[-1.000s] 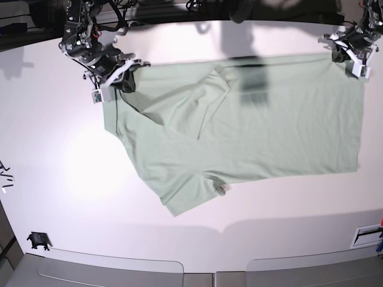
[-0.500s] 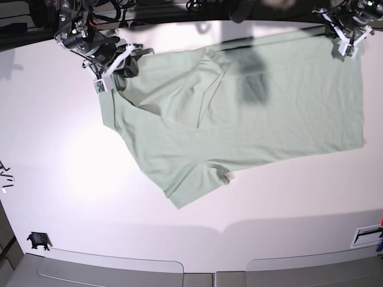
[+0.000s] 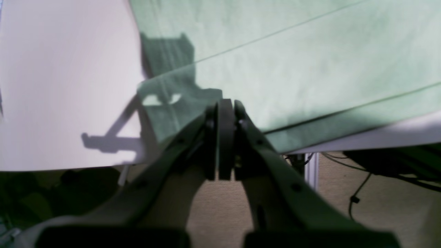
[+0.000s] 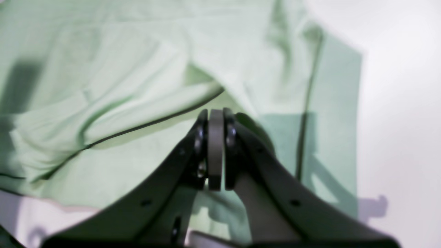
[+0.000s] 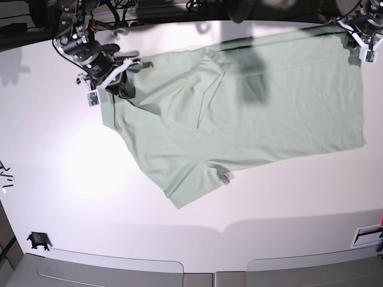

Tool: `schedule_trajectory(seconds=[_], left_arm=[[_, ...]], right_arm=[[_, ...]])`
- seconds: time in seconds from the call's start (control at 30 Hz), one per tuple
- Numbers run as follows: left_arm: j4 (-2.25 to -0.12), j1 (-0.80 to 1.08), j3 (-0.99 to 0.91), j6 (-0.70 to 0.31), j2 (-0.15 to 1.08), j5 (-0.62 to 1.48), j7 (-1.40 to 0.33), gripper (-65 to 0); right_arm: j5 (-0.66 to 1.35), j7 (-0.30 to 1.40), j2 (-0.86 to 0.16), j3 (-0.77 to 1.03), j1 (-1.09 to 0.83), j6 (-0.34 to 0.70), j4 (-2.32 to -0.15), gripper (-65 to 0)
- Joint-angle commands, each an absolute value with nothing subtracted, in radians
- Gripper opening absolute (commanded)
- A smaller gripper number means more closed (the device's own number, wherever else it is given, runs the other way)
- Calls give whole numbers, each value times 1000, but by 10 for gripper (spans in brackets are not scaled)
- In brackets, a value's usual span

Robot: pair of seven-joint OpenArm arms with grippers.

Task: Fold the T-shirt properly
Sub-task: 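Hold the side edge with both grippers and fold it toward the shirt middle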

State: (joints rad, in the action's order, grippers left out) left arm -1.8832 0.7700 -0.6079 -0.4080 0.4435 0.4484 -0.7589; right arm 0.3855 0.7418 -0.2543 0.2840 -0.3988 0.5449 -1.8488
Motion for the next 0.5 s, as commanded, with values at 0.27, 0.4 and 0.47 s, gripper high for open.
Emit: schedule_trajectory(seconds=[0.27, 0.4, 0.47], left_arm=[[-1898, 778, -616, -407, 457, 536, -747, -650], [-1898, 778, -616, -407, 443, 536, -747, -650], [-1898, 778, -616, -408, 426, 535, -747, -650]], right_arm=[[384, 784, -258, 288, -383, 550, -1786, -650], [385, 809, -258, 288, -389, 550, -1749, -650], [385, 825, -258, 288, -401, 550, -1750, -650]])
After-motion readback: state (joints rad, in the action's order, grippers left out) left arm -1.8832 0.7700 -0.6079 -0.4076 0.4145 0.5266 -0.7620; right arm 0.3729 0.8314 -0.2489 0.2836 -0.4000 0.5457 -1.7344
